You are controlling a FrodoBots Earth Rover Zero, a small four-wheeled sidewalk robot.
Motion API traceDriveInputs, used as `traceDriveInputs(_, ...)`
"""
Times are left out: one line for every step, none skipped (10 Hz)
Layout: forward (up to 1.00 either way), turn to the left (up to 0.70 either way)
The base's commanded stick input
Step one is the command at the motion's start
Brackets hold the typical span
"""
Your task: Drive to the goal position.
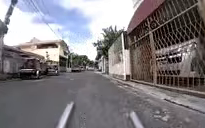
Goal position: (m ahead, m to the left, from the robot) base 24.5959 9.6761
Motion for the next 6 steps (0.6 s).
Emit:
traceDriveInputs(1.0,0.0)
traceDriveInputs(1.0,0.0)
traceDriveInputs(1.0,0.0)
traceDriveInputs(1.0,0.0)
traceDriveInputs(1.0,0.0)
traceDriveInputs(1.0,0.0)
